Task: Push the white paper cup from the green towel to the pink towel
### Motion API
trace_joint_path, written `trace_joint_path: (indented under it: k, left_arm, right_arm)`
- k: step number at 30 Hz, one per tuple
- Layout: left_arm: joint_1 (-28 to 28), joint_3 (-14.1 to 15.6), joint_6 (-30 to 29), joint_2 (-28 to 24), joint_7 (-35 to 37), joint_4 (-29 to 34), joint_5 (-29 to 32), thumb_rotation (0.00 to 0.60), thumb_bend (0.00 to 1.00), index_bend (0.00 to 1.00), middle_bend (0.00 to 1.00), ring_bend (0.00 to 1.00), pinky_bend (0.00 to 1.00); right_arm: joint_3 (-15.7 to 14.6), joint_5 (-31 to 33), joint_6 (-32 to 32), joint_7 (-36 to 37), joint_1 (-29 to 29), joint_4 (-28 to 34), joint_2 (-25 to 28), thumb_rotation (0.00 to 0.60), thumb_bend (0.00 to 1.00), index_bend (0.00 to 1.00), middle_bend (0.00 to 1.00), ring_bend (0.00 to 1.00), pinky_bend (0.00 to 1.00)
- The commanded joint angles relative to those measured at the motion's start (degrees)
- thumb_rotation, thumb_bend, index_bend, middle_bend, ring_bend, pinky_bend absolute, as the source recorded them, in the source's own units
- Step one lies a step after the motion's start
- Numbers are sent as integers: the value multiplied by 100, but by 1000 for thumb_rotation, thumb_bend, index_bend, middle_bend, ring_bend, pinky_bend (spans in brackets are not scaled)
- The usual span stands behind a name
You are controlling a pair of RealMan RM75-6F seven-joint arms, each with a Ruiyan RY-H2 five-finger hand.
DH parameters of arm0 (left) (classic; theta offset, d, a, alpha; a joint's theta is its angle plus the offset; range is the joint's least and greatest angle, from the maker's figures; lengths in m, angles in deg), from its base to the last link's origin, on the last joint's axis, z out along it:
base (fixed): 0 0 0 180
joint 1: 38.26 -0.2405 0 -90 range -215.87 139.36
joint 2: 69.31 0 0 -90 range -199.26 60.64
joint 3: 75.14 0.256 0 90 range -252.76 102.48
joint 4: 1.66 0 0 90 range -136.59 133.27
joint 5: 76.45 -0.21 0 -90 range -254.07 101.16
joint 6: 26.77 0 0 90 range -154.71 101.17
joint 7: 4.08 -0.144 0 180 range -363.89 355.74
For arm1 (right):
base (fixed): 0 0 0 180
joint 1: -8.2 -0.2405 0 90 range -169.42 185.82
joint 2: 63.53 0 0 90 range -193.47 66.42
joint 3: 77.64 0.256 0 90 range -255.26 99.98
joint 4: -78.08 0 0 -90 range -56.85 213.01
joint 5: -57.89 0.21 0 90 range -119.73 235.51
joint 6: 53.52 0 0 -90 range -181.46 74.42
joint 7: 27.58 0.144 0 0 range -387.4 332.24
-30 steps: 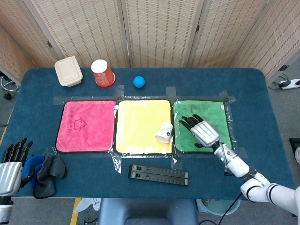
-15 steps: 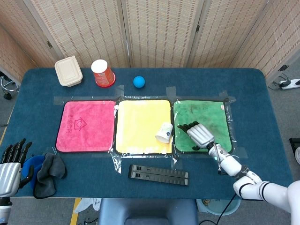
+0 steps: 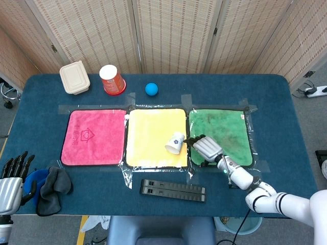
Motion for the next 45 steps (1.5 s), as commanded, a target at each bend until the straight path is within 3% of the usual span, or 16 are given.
trace_joint_path:
  k: [1,11,21,33,45]
  left_arm:
    - [-8,-2,-11,-6,7,-1,2,600,577,75,30,42,0]
    - [-47,3,-63,-51,24,24,-13,600,577,75,30,42,0]
    - [-46,20,-32,-30,60,-8,-32,600,577,76,31,42,0]
    - [-90,15,-75,-41,61,-3,-1,600,578,76,30,42,0]
    - [-87,13,-63,-60,81,-11,-21,600,578,76,31,43,0]
  right_arm:
    - [103,71,50,-36,-102,23,-112,600,70,118,202,219,218]
    - [507,53,-288,21,-346,270,-315,600,71,118,192,212,218]
    - [387,526,-124,-485,-281,45,-53,600,70,118,190,208,218]
    - [474,1138,428,-723,-594,-787,-514,600,70,118,172,200,210]
    - [469,1267,531,-887,-767,-995,-703,600,71,118,171,190,199]
